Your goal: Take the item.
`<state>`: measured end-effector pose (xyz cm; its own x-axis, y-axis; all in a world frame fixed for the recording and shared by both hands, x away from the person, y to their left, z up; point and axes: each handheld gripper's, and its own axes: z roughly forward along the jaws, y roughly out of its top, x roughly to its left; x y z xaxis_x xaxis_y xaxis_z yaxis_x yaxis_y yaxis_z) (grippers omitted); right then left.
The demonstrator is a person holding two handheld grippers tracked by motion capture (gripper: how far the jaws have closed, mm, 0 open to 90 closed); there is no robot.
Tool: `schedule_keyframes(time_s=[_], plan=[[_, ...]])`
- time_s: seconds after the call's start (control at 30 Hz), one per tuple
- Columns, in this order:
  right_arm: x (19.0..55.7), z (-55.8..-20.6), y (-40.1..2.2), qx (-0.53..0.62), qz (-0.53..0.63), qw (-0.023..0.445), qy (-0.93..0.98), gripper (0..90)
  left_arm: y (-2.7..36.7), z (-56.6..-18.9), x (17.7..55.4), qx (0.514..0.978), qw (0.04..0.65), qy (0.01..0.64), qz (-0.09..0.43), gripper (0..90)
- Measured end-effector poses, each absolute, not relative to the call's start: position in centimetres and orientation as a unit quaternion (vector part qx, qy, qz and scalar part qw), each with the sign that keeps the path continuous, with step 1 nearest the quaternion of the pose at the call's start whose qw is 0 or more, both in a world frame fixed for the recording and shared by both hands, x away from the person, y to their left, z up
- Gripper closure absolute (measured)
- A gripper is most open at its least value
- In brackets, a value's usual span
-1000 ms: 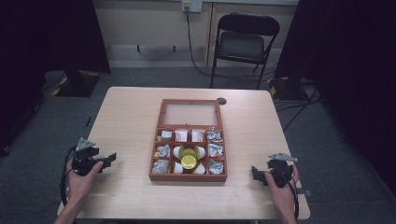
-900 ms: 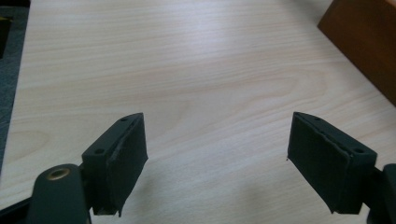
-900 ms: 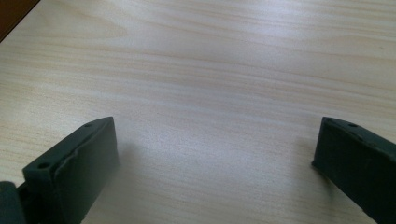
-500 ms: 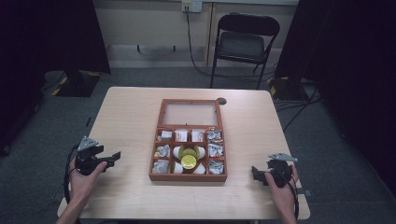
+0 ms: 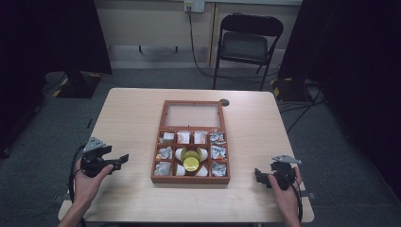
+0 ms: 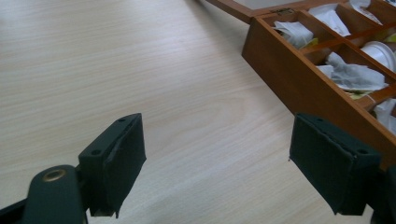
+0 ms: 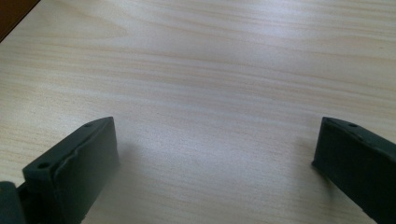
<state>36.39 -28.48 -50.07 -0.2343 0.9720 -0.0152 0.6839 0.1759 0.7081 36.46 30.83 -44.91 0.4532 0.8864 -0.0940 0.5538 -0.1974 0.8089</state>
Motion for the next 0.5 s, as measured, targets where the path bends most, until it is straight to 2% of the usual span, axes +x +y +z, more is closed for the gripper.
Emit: schedule_keyframes(time_s=[0.5], plan=[[36.4,-50.1,-28.5,0.569,0.297,0.243,0.727,0.0,28.3,-43.8,37.1,0.767,0.414,0.448,0.198,22.4]])
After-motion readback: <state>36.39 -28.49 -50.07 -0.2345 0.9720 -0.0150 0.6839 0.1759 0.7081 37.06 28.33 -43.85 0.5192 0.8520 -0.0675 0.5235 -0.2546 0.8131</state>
